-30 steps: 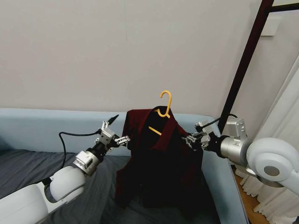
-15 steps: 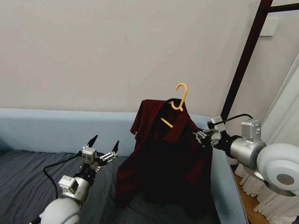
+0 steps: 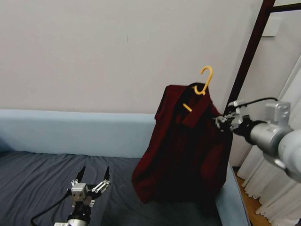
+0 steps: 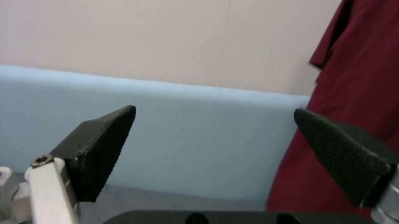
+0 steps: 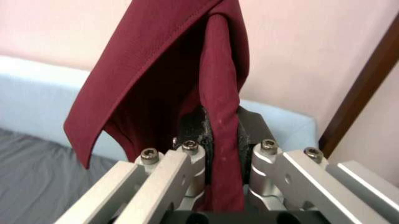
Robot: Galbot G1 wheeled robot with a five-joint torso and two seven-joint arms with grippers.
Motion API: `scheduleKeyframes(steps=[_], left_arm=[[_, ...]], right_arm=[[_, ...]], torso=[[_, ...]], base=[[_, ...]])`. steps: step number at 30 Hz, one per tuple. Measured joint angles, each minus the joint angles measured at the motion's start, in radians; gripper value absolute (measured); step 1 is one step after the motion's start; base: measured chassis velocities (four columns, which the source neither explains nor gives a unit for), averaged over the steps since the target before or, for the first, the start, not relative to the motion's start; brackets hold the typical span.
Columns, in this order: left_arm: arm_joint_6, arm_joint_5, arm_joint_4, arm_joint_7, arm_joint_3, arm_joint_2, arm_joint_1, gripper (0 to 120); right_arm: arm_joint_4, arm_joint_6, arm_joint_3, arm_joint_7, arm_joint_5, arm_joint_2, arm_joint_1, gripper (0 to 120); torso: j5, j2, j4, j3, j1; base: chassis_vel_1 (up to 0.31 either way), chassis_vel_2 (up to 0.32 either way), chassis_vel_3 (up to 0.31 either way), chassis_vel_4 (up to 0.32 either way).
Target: Pick up the clothes from the sofa and hang them on the clothes hanger.
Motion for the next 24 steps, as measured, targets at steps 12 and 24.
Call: scheduleKeyframes(steps=[12,24], left_arm=[[-0.068,0.239,0.042,-0.033,0.022,-0.148,0.113,100],[-0.087,0.286,0.024,-0.032,0.043,-0.169,0.158,100]], right_arm=[[-0.028,-0.028,-0.012,0.154,0.107,-0.08,0.094,8],[-0.142,-0.028,-0.017,0.183,-0.027,-0.181,0.112,8]], torso=[[0.0001,0.0,0.0,0.0,0.0],[-0.0002,0.0,0.0,0.0,0.0]], base=[[0.0,0.0,0.0,0.0],[0.0,0.0,0.0,0.0]])
